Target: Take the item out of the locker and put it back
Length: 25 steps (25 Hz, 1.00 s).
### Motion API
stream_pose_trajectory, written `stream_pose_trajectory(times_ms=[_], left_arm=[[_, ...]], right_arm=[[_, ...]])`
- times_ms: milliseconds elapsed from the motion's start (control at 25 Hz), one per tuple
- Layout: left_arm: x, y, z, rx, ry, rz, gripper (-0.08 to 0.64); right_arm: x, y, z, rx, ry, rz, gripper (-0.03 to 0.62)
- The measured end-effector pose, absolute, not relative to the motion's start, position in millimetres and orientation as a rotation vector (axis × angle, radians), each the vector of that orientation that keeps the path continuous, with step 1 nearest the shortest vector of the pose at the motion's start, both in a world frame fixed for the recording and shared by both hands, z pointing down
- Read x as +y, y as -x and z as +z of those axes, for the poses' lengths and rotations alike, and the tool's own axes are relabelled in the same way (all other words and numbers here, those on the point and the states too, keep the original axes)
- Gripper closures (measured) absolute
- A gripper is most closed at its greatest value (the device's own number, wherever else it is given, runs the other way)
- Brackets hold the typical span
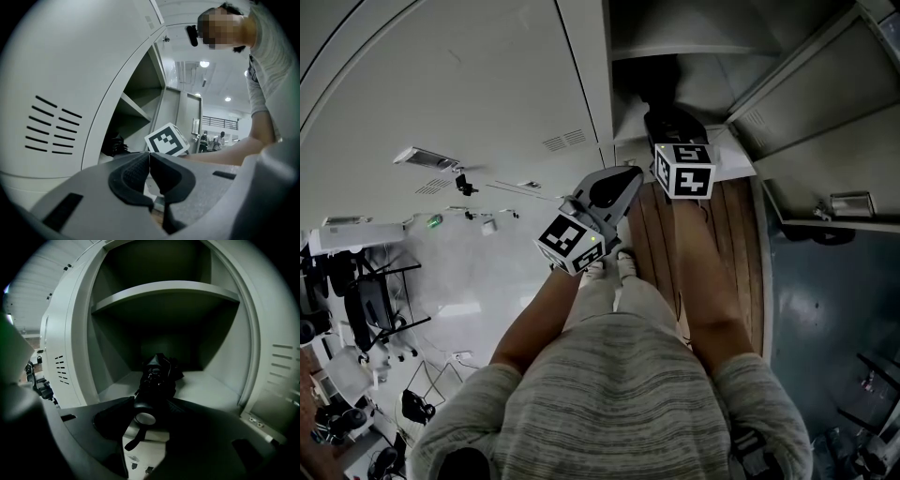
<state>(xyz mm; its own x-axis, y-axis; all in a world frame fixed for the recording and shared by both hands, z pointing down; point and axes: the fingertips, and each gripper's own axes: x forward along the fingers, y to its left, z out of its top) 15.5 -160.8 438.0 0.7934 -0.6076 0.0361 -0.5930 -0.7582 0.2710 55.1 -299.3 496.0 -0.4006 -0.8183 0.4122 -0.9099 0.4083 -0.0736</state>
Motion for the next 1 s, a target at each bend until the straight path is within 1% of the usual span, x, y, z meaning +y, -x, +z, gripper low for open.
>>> stream_pose_trajectory(times_ms=[680, 1000], left_arm=[[-147, -36, 443, -0.848, -2.727, -0.039, 0.551], [-136, -43, 440, -0.816, -2.735, -0.036, 0.551]], right_arm=[[-213, -81, 494, -2.377, -1.440, 0.426, 0.376], [-193, -87, 494, -2.376, -1.431, 0.424, 0.376]])
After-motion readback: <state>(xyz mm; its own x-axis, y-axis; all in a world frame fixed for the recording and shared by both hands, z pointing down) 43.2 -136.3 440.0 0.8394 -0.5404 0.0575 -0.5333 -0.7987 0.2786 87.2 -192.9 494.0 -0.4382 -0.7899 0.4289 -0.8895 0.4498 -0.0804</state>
